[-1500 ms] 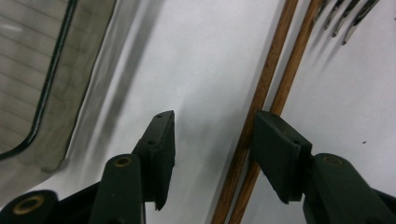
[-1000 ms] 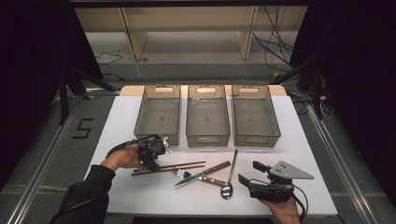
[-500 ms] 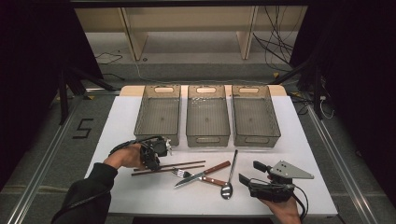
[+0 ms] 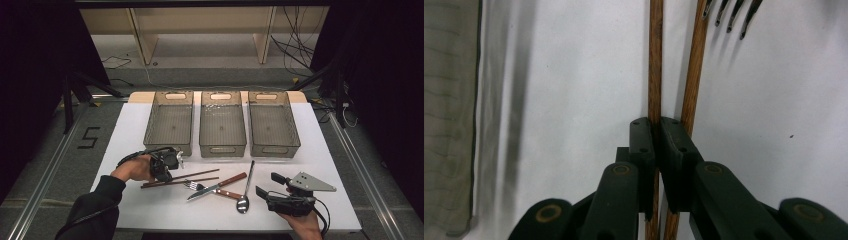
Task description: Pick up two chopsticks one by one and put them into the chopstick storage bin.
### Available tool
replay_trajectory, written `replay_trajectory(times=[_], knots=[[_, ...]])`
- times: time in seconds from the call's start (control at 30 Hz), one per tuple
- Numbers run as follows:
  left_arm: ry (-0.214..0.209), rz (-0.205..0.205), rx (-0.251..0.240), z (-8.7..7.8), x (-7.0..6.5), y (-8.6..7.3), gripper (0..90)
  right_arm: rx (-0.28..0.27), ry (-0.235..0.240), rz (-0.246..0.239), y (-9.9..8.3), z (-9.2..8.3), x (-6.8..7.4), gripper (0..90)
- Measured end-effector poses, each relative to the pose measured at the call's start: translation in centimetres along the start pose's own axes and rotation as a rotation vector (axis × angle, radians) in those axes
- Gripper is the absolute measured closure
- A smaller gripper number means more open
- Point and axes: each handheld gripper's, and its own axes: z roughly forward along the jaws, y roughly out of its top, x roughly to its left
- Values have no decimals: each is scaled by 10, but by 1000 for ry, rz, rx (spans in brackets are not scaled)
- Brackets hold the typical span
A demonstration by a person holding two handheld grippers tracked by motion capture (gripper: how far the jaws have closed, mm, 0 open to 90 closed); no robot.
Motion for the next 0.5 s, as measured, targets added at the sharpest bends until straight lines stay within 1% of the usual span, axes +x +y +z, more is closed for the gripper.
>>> replay_trajectory(times=[0.07, 0.13, 0.27, 0.3, 0.37, 0.43, 0.5], knots=[[12, 2, -12, -1, -1, -1, 842, 1, 0, 2, 0, 0, 0, 257], [27, -6, -33, -2, 0, -1, 843, 1, 0, 3, 0, 0, 0, 257], [53, 3, -48, -10, -1, -1, 844, 0, 1, 0, 0, 0, 0, 257], [61, 8, -47, -13, -2, 0, 844, 0, 1, 0, 0, 0, 0, 258], [83, 2, -61, -20, -4, -1, 844, 1, 0, 2, 0, 0, 0, 257], [100, 13, -63, -28, -5, -1, 844, 0, 1, 2, 0, 0, 0, 257], [114, 6, -80, -34, -7, -3, 844, -2, 1, 0, 0, 0, 0, 257]])
